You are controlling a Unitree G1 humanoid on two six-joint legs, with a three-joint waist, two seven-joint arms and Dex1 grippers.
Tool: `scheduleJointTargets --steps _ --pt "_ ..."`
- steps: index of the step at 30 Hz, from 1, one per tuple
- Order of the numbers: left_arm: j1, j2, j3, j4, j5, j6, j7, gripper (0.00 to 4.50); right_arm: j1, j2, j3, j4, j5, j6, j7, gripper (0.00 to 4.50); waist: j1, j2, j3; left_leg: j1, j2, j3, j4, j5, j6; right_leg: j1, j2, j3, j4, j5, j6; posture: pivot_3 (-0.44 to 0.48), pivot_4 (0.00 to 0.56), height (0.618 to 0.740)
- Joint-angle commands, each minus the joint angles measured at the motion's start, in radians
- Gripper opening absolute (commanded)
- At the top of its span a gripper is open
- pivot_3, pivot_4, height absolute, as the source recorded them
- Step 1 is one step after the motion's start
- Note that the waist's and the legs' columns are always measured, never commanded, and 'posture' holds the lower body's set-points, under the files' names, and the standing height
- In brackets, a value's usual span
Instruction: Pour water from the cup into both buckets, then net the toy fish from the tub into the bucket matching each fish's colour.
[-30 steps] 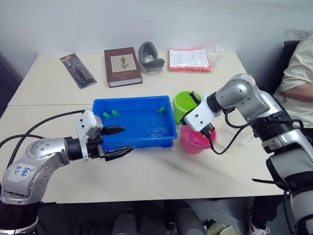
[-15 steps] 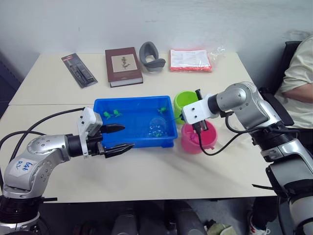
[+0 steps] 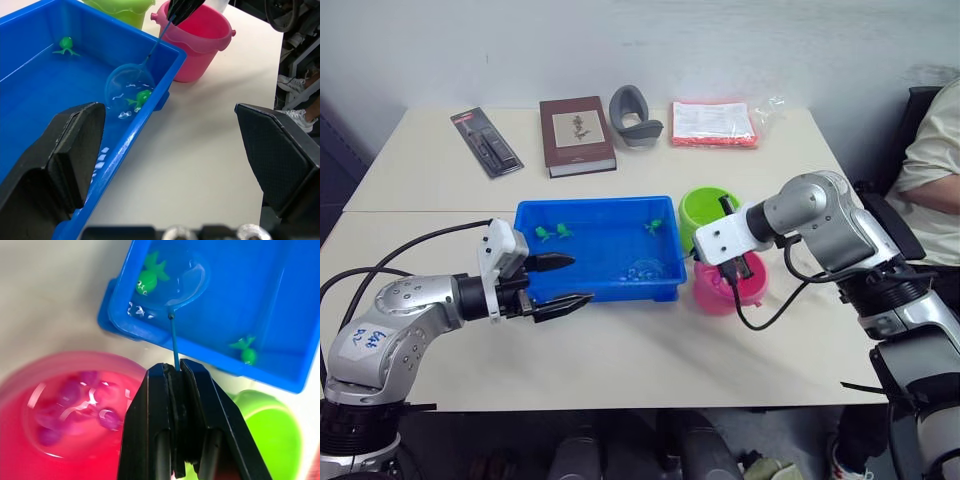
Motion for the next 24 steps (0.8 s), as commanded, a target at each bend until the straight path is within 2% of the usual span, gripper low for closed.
scheduleJointTargets --steps 1,5,8,12,18,24 --pt "-0.012 0.016 0.015 -0.012 -0.005 -0.023 -0.007 4.47 0.014 -0.011 -0.057 -0.064 0.056 0.22 0.043 0.0 0.0 0.0 0.0 0.0 0.0 0.0 0.0 0.0 0.0 0.0 0.0 0.0 0.0 0.0 0.0 0.0 0.15 0.74" --pt "-0.018 0.016 0.013 -0.002 -0.003 -0.03 -0.01 4.47 0.047 0.006 -0.117 -0.126 0.167 0.569 0.041 0.0 0.0 0.0 0.0 0.0 0.0 -0.001 0.0 0.0 0.001 0.0 0.0 -0.001 0.0 0.0 0.0 0.0 0.15 0.74" --pt "-0.03 0.013 0.014 0.01 -0.004 -0.035 -0.01 4.47 0.071 -0.002 -0.157 -0.147 0.227 0.727 0.013 0.0 0.0 0.0 0.0 -0.001 0.0 -0.001 0.0 0.0 0.001 0.0 0.0 -0.001 -0.001 0.0 0.0 0.0 0.15 0.74" --pt "-0.058 0.003 0.019 0.032 -0.026 -0.028 -0.012 4.47 0.103 0.007 -0.275 -0.205 0.349 0.98 -0.061 0.0 0.0 0.0 0.0 -0.002 0.0 -0.002 0.0 -0.001 0.001 0.0 0.0 -0.001 -0.001 0.0 0.0 0.0 0.15 0.74" --pt "-0.118 -0.016 0.011 0.063 -0.062 -0.011 -0.017 4.47 0.163 0.007 -0.482 -0.36 0.486 1.211 -0.216 0.0 0.0 0.0 0.0 -0.007 0.0 -0.005 0.001 -0.001 0.001 -0.003 -0.001 -0.004 -0.002 0.0 0.0 0.0 0.15 0.74" --pt "-0.173 -0.031 -0.027 0.115 -0.042 -0.033 -0.035 4.47 0.191 -0.055 -0.607 -0.421 0.52 1.205 -0.36 0.0 0.0 0.0 0.0 -0.007 -0.001 -0.006 0.001 0.0 0.001 -0.003 -0.001 -0.004 -0.002 0.0 0.001 0.0 0.15 0.74"
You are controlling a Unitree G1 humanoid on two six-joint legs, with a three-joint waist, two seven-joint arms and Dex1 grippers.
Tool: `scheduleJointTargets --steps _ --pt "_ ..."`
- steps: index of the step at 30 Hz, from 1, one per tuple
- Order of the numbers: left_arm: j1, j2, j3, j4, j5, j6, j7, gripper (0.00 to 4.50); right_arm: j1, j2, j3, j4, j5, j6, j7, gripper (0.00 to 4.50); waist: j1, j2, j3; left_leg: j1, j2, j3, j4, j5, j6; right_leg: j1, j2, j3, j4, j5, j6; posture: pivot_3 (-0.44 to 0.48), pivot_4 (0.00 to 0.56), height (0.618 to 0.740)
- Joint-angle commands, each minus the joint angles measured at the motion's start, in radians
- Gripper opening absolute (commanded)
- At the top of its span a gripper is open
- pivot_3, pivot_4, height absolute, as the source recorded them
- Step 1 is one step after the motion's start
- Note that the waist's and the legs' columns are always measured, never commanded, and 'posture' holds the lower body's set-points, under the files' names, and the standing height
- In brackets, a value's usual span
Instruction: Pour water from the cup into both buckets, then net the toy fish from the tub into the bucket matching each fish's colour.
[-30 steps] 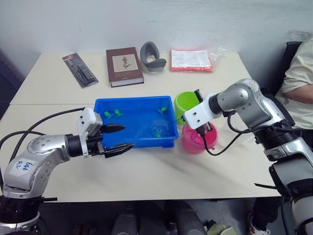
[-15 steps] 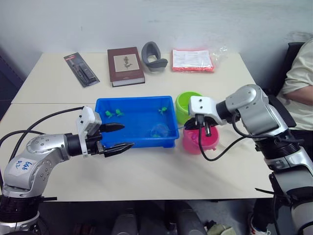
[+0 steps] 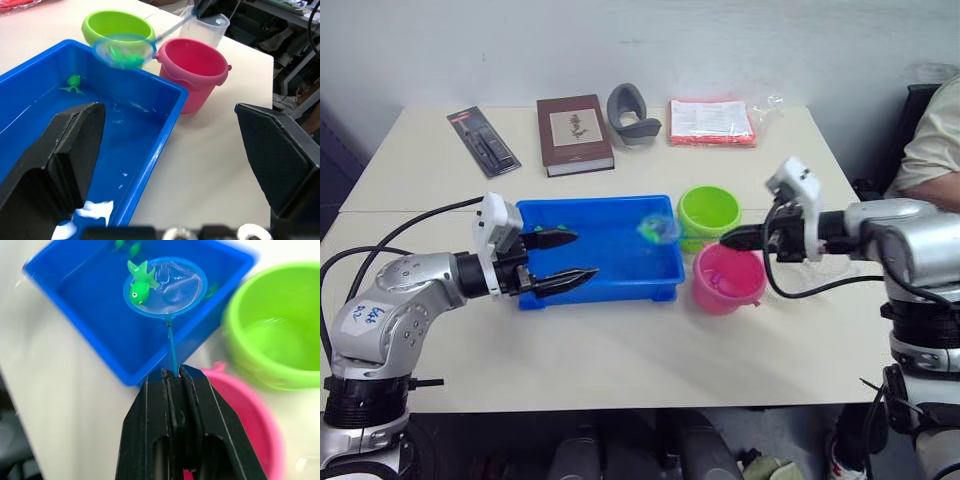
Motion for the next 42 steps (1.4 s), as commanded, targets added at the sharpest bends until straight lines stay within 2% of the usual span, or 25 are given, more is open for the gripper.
scheduleJointTargets --steps 1,5,8,12,14,16,19,24,26,30,33,36,39,42 --pt "-0.036 -0.009 -0.017 0.017 0.006 -0.032 -0.02 4.47 -0.001 -0.05 -0.069 -0.03 0.012 -0.047 -0.074 0.0 0.0 0.0 0.0 0.0 0.0 0.0 0.0 0.0 0.0 0.0 0.0 0.0 0.0 0.0 0.0 0.0 0.15 0.74" --pt "-0.072 -0.02 -0.043 0.056 0.028 -0.06 -0.037 4.47 0.055 -0.152 0.056 -0.014 -0.149 -0.427 -0.145 0.0 -0.001 0.0 0.0 -0.001 -0.001 0.0 0.0 0.0 0.001 0.0 0.0 0.0 -0.002 0.001 0.001 0.0 0.15 0.74" --pt "-0.08 -0.021 -0.048 0.068 0.035 -0.071 -0.041 4.47 0.078 -0.173 0.121 0.022 -0.248 -0.682 -0.205 0.0 -0.007 0.0 0.0 -0.001 -0.001 0.001 -0.001 0.0 0.001 0.0 0.001 0.001 -0.003 0.001 0.002 0.0 0.15 0.74" --pt "-0.082 -0.018 -0.054 0.076 0.043 -0.084 -0.045 4.47 0.088 -0.293 0.274 0.112 -0.519 -1.279 -0.281 0.0 -0.004 0.001 0.0 -0.001 -0.001 0.003 -0.001 0.001 0.001 -0.001 0.002 0.003 -0.003 0.002 0.003 0.0 0.15 0.74" --pt "-0.084 -0.018 -0.056 0.078 0.047 -0.088 -0.047 4.47 0.08 -0.345 0.325 0.163 -0.633 -1.509 -0.334 0.0 -0.002 0.001 0.0 -0.001 -0.002 0.003 -0.001 0.001 0.001 -0.001 0.002 0.003 -0.004 0.002 0.003 0.0 0.15 0.74" --pt "-0.085 -0.017 -0.056 0.078 0.048 -0.089 -0.048 4.47 0.031 -0.397 0.354 0.243 -0.794 -1.677 -0.455 0.0 -0.003 0.001 0.0 -0.001 -0.001 0.003 -0.001 0.002 0.0 0.0 0.001 0.003 -0.005 0.002 0.004 0.0 0.15 0.74" --pt "-0.087 -0.015 -0.054 0.076 0.048 -0.087 -0.049 4.47 -0.025 -0.408 0.352 0.346 -0.845 -1.753 -0.495 0.0 -0.004 0.001 0.0 -0.001 -0.002 0.006 0.0 0.003 -0.002 -0.001 0.001 0.006 -0.006 0.003 0.005 0.0 0.15 0.74" --pt "-0.092 -0.01 -0.051 0.087 0.054 -0.09 -0.056 4.47 -0.091 -0.393 0.342 0.406 -0.877 -1.861 -0.525 0.0 -0.006 0.001 0.001 0.0 -0.001 0.007 -0.001 0.004 -0.003 -0.001 0.002 0.007 -0.006 0.003 0.005 0.0 0.15 0.74" --pt "-0.092 -0.009 -0.051 0.088 0.055 -0.089 -0.059 4.47 -0.063 -0.393 0.359 0.39 -0.849 -1.907 -0.48 0.0 -0.005 0.001 0.001 0.0 -0.001 0.007 0.0 0.004 -0.003 -0.001 0.002 0.007 -0.005 0.003 0.005 0.0 0.15 0.74" --pt "-0.093 -0.006 -0.049 0.087 0.061 -0.088 -0.055 4.47 -0.103 -0.393 0.351 0.457 -0.899 -1.911 -0.493 0.0 -0.003 0.001 0.001 0.0 -0.001 0.007 0.0 0.004 -0.002 0.0 0.001 0.007 -0.005 0.003 0.005 0.0 0.15 0.74" --pt "-0.09 -0.006 -0.046 0.078 0.059 -0.085 -0.052 4.47 -0.038 -0.39 0.372 0.438 -0.835 -1.967 -0.43 0.0 -0.002 0.001 0.001 0.0 -0.001 0.007 0.0 0.004 -0.002 0.0 0.001 0.007 -0.005 0.003 0.005 0.0 0.15 0.74" --pt "-0.087 -0.003 -0.04 0.077 0.059 -0.086 -0.051 4.47 -0.149 -0.364 0.339 0.559 -0.909 -1.922 -0.514 0.0 -0.009 0.003 0.002 0.0 -0.001 0.008 0.0 0.004 -0.002 -0.001 0.001 0.008 -0.005 0.003 0.006 0.0 0.15 0.74" --pt "-0.087 -0.001 -0.039 0.073 0.058 -0.084 -0.049 4.47 -0.111 -0.362 0.371 0.559 -0.888 -2.011 -0.489 0.0 -0.007 0.003 0.001 0.0 -0.002 0.008 0.0 0.005 -0.001 0.0 0.001 0.008 -0.004 0.004 0.006 0.0 0.15 0.74" --pt "-0.088 0.001 -0.036 0.077 0.062 -0.088 -0.048 4.47 -0.217 -0.345 0.346 0.633 -0.934 -1.965 -0.546 0.0 -0.011 0.004 0.002 0.0 -0.001 0.008 0.0 0.005 -0.002 0.0 0.001 0.008 -0.004 0.003 0.006 0.0 0.15 0.74"
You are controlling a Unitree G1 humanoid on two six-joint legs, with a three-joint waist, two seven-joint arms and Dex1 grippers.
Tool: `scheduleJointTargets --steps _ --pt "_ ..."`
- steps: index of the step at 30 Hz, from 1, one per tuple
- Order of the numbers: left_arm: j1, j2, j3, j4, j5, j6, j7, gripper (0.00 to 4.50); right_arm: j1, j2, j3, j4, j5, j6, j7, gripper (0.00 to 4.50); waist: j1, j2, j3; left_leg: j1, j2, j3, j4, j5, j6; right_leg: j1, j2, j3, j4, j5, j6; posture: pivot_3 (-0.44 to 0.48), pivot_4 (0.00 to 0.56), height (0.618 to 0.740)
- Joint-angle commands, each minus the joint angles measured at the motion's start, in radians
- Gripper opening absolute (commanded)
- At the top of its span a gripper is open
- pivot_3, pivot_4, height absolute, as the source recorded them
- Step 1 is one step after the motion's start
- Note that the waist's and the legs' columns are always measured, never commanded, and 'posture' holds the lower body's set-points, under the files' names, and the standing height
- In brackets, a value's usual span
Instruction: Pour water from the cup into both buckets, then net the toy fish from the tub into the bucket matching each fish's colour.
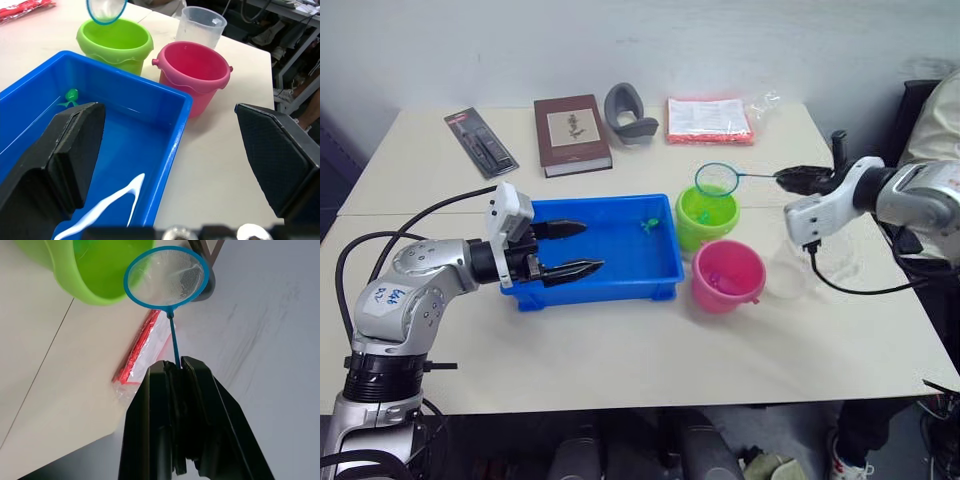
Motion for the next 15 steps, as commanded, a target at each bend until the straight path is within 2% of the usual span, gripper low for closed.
scheduleJointTargets --steps 1,3,4,5,7,9,12,15 --pt "-0.008 0.017 0.025 -0.018 0.0 -0.014 -0.002 4.47 -0.084 0.011 -0.04 0.056 0.02 0.022 -0.021 0.0 -0.003 0.002 0.001 0.0 -0.001 0.001 0.0 0.0 0.0 -0.001 -0.001 0.001 0.001 0.0 0.0 0.0 0.15 0.74" --pt "-0.005 0.017 0.026 -0.02 -0.001 -0.013 -0.002 4.47 -0.058 0.049 -0.064 0.056 0.148 0.073 0.056 0.0 -0.002 0.001 0.0 0.0 -0.001 0.001 0.0 0.0 0.0 -0.001 -0.001 0.0 0.002 0.0 0.0 0.0 0.15 0.74" --pt "0.001 0.022 0.027 -0.019 0.003 -0.014 -0.002 4.47 -0.037 0.08 -0.088 0.029 0.263 0.165 0.139 0.0 -0.003 0.0 0.0 0.0 0.0 0.0 0.0 0.0 0.0 0.0 0.0 0.0 0.001 0.0 0.0 0.0 0.15 0.74" --pt "0.013 0.029 0.031 -0.02 0.005 -0.013 -0.004 4.47 -0.002 0.122 -0.122 -0.035 0.414 0.337 0.24 0.0 -0.004 0.0 0.0 0.0 0.0 0.0 0.0 0.0 0.0 0.0 0.0 0.0 0.001 0.0 0.0 0.0 0.15 0.74" --pt "0.029 0.038 0.037 -0.022 0.005 -0.009 -0.007 4.47 0.043 0.179 -0.173 -0.14 0.601 0.593 0.356 0.0 -0.006 0.0 0.0 0.001 0.001 -0.001 0.0 0.0 0.0 0.001 0.0 0.0 0.003 0.0 0.0 0.0 0.15 0.74" --pt "0.066 0.056 0.059 -0.026 0.002 -0.008 -0.003 4.47 0.081 0.239 -0.199 -0.343 0.851 1.106 0.405 0.0 -0.007 0.0 0.0 0.001 0.001 -0.001 0.001 0.001 0.0 0.001 -0.001 0.0 0.005 0.0 0.001 0.0 0.15 0.74" --pt "0.1 0.07 0.08 -0.039 0.0 -0.011 0.004 4.47 0.12 0.293 -0.217 -0.536 1.086 1.601 0.406 0.0 0.002 0.001 0.0 -0.001 0.002 -0.003 0.002 0.001 0.0 0.0 -0.002 -0.002 0.008 0.0 0.0 0.0 0.15 0.74" --pt "0.112 0.073 0.094 -0.062 -0.007 -0.009 0.02 4.47 0.108 0.396 -0.263 -0.576 1.214 1.969 0.31 0.0 0.008 0.0 -0.001 -0.001 0.002 -0.006 0.002 -0.002 0.005 0.0 -0.004 -0.005 0.004 0.0 -0.001 0.0 0.15 0.74"
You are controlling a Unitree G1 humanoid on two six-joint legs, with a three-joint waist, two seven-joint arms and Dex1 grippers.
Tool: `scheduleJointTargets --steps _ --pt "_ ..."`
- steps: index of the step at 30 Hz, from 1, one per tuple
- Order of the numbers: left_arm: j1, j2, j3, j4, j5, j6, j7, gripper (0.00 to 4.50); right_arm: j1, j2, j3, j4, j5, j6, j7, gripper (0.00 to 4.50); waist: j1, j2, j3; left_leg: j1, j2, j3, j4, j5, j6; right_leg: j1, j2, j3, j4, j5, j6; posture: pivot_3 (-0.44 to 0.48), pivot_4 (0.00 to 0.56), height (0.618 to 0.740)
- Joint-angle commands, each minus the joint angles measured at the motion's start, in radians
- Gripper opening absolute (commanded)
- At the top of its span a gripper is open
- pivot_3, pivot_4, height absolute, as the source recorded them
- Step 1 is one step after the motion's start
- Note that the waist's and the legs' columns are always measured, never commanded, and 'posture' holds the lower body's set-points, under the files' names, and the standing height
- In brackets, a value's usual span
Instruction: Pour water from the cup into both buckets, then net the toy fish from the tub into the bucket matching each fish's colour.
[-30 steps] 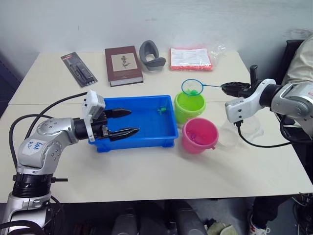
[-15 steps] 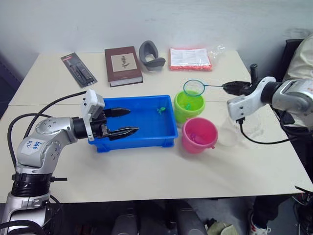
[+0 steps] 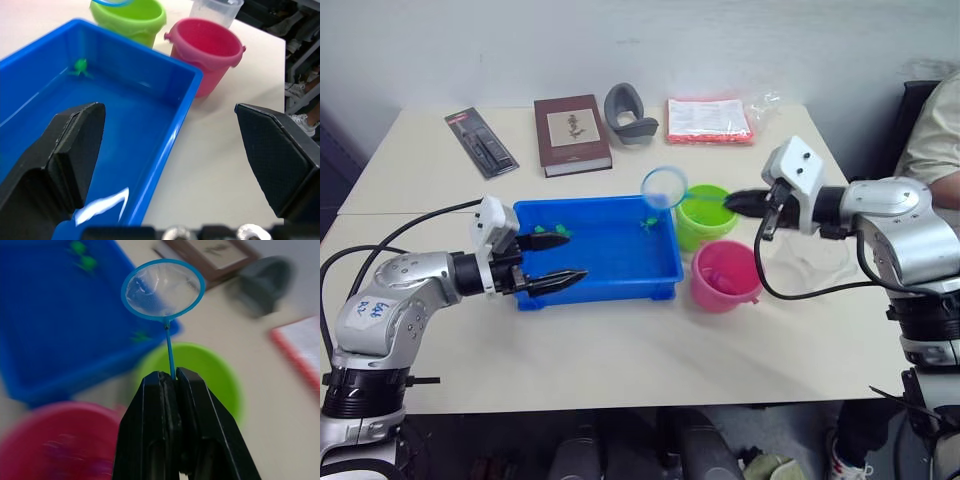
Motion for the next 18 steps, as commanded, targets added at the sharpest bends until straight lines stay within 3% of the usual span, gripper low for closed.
scheduleJointTargets --steps 1,6,11,14,18 --pt "-0.001 0.012 0.04 -0.06 -0.01 -0.009 0.017 4.47 -0.032 0.088 -0.078 -0.043 0.14 0.387 -0.102 0.0 0.001 0.0 0.0 0.0 0.0 -0.001 0.0 0.0 0.0 0.0 0.0 0.0 0.0 0.0 0.0 0.0 0.15 0.74" --pt "0.026 0.013 0.057 -0.098 -0.015 -0.006 0.031 4.47 -0.161 0.209 -0.122 0.109 0.174 0.674 -0.26 0.0 0.0 0.0 0.0 -0.001 -0.003 -0.001 0.0 0.0 0.0 -0.001 -0.003 0.0 0.0 0.0 0.0 0.0 0.15 0.74" --pt "0.071 0.002 0.075 -0.143 -0.018 -0.009 0.059 4.47 -0.237 0.229 -0.068 0.313 0.298 0.679 -0.466 0.0 -0.002 0.0 0.0 -0.002 -0.003 -0.001 -0.002 0.0 0.0 -0.001 -0.002 -0.002 -0.002 0.0 -0.001 0.0 0.15 0.74" --pt "0.091 -0.001 0.083 -0.161 -0.023 -0.009 0.071 4.47 -0.316 0.266 -0.087 0.487 0.414 0.679 -0.628 0.0 -0.007 0.0 0.0 -0.002 -0.003 0.0 -0.002 0.0 0.0 -0.001 -0.002 -0.001 -0.001 0.0 -0.001 0.0 0.15 0.74" --pt "0.098 -0.005 0.087 -0.168 -0.024 -0.011 0.082 4.47 -0.39 0.34 -0.191 0.619 0.398 0.679 -0.873 0.0 -0.012 0.0 0.0 -0.002 -0.002 0.001 -0.002 0.001 0.0 -0.003 -0.001 0.0 0.0 0.0 -0.001 0.0 0.15 0.74"
